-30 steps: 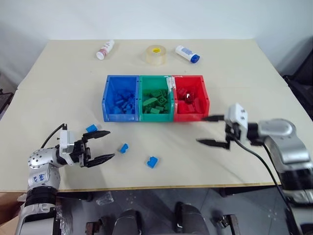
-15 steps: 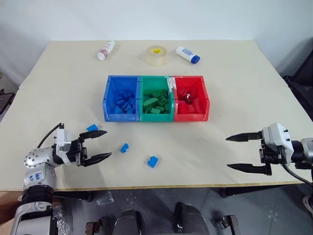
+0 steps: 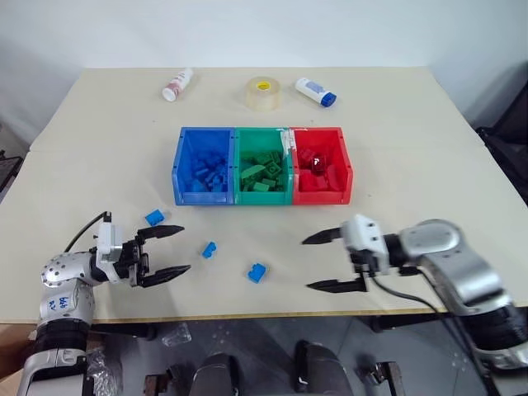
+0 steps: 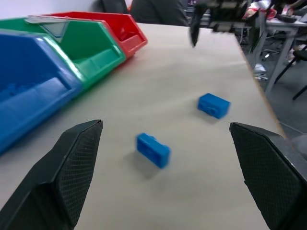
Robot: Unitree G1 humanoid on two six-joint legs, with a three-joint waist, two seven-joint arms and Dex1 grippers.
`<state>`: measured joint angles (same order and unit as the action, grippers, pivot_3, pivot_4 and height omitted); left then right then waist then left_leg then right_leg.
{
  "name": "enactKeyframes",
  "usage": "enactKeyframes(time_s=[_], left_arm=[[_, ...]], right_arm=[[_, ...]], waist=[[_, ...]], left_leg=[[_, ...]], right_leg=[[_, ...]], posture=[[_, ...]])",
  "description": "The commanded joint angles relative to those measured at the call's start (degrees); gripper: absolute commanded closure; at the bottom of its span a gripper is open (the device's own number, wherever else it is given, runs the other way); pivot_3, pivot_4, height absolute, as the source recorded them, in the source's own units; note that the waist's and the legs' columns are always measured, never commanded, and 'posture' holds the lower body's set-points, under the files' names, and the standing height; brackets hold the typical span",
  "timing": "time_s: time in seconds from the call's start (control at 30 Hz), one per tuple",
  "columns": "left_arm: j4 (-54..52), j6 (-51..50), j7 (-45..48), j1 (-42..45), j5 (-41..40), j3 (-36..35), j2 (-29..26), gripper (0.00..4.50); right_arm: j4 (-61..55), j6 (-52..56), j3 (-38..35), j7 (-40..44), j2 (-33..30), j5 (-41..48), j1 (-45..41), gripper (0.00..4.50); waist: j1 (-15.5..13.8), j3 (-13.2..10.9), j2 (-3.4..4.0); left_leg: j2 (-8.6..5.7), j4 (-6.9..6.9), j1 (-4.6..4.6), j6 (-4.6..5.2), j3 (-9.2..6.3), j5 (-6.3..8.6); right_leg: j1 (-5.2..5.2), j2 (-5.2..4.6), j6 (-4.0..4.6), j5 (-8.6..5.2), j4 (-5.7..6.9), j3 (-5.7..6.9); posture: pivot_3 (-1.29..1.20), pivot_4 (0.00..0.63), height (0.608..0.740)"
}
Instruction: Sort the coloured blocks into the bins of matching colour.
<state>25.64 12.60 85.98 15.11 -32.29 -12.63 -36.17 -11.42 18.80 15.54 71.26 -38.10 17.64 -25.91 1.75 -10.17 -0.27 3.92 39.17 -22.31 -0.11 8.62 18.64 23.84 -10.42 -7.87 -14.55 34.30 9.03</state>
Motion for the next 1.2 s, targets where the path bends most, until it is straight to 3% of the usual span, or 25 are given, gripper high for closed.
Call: enactKeyframes(time_s=[0.03, 0.33, 0.43, 0.67, 0.9, 1.03, 1.2], left_arm=[[-4.7, -0.6, 1.3, -2.5, -2.0, -1.2, 0.2, 0.0], [-10.2, -1.5, -1.0, -7.7, -2.8, -2.7, 0.5, 0.0], [-11.1, -1.6, -1.5, -8.5, -3.0, -2.9, 0.6, 0.0], [-12.3, -1.9, -2.0, -9.4, -3.1, -3.1, 0.8, 0.0], [-12.3, -2.2, -2.3, -9.3, -3.0, -3.2, 0.8, 0.0], [-11.7, -2.0, -2.5, -8.7, -2.7, -3.0, 1.0, 0.0], [-10.9, -1.9, -2.5, -7.7, -2.3, -2.7, 1.4, 0.0]], right_arm=[[3.8, -1.6, 3.7, -1.9, 4.7, -3.3, -3.8, 0.03], [12.1, -4.7, 9.4, -1.2, 12.0, -7.2, -7.2, 0.03], [14.7, -4.5, 10.2, -1.7, 14.2, -8.4, -8.2, 0.69], [16.2, -5.7, 10.2, -1.6, 16.3, -9.0, -8.7, 2.9], [12.8, -4.0, 7.7, -1.5, 16.1, -6.4, -8.8, 2.9], [12.3, -1.7, 3.4, -5.0, 19.6, -3.2, -13.0, 2.9], [22.8, -6.1, 1.0, -10.6, 25.7, -5.6, -22.3, 2.9]], waist=[[-0.1, 0.0, 0.0], [0.0, 0.0, 0.0], [0.1, 0.0, 0.0], [0.1, 0.0, 0.0], [0.0, 0.0, 0.0], [0.2, 0.0, 0.0], [0.7, 0.0, 0.0]], left_leg=[[-0.01, 0.03, 0.0, 0.0, 0.01, 0.0], [0.0, 0.03, 0.0, 0.0, 0.0, 0.0], [0.01, 0.04, 0.01, 0.0, 0.0, 0.0], [0.01, 0.03, 0.01, 0.0, 0.01, 0.0], [0.01, 0.03, 0.01, -0.01, 0.0, 0.0], [0.01, 0.03, 0.01, -0.01, 0.0, 0.0], [0.04, 0.0, 0.01, -0.04, 0.01, -0.02]], right_leg=[[0.0, 0.0, 0.0, 0.0, 0.01, 0.0], [0.0, 0.0, 0.01, 0.0, 0.06, 0.01], [0.0, 0.01, 0.02, -0.01, 0.1, 0.0], [0.01, 0.01, 0.03, -0.02, 0.11, 0.0], [0.02, 0.01, 0.04, -0.02, 0.12, 0.0], [0.02, 0.01, 0.04, -0.02, 0.12, -0.01], [0.08, 0.03, 0.09, -0.05, 0.22, -0.01]], posture=[[0.0, 0.15, 0.74], [0.0, 0.15, 0.74], [0.0, 0.15, 0.74], [0.0, 0.15, 0.74], [0.0, 0.15, 0.74], [0.0, 0.15, 0.74], [0.0, 0.15, 0.74]])
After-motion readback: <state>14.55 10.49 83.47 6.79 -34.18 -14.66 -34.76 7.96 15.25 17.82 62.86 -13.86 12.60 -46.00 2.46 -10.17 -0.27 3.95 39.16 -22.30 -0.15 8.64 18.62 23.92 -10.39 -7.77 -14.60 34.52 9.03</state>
